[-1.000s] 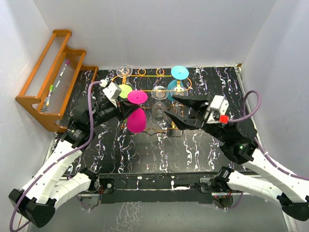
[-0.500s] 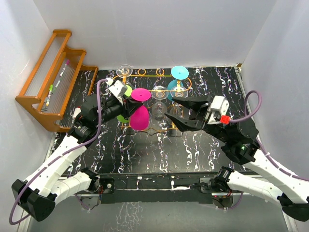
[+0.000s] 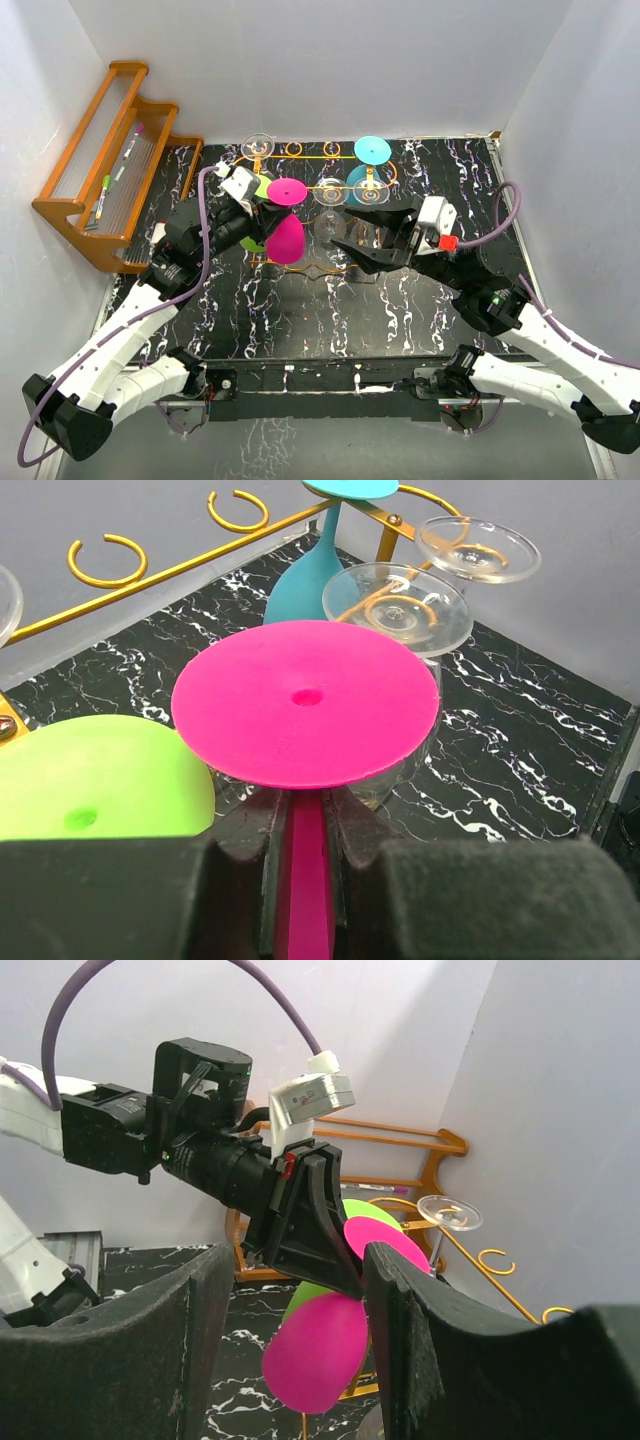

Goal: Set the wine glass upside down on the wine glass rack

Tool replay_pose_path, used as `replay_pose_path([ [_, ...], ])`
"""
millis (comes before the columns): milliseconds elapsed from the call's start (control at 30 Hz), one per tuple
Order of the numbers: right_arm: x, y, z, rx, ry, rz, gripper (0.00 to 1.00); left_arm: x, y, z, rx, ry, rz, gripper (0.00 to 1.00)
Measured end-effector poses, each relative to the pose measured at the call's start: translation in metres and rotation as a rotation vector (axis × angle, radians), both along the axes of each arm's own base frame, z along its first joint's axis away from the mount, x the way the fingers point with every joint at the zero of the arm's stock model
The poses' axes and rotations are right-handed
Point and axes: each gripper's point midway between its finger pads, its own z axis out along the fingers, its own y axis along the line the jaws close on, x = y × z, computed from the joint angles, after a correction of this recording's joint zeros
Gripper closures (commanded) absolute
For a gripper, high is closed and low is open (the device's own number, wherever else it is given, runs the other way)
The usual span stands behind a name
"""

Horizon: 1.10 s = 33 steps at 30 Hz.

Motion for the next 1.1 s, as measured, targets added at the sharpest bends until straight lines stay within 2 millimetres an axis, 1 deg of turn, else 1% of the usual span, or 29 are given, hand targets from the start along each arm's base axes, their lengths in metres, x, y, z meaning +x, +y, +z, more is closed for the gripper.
replay_pose_path([
  [233,-0.001,0.005,-0.005,-0.018,0.002,0.022,0.43,0.001,0.0,0.0,-0.003,-0.007,0.005,1.0],
  [433,-0.004,0.005,-0.002,-0.016,-0.006,0.033,0.43,0.001,-0.001,0.0,-0.004,-0.007,0.006,1.0],
  [967,-0.012,-0.005,0.007,0.009,-0.027,0.035,0.44,0.011,-0.002,-0.016,0.034,0.031,0.042,1.0],
  [1100,-0.015,-0.009,0.011,0.02,-0.036,0.035,0.43,0.014,-0.001,-0.02,0.048,0.029,0.056,0.92],
])
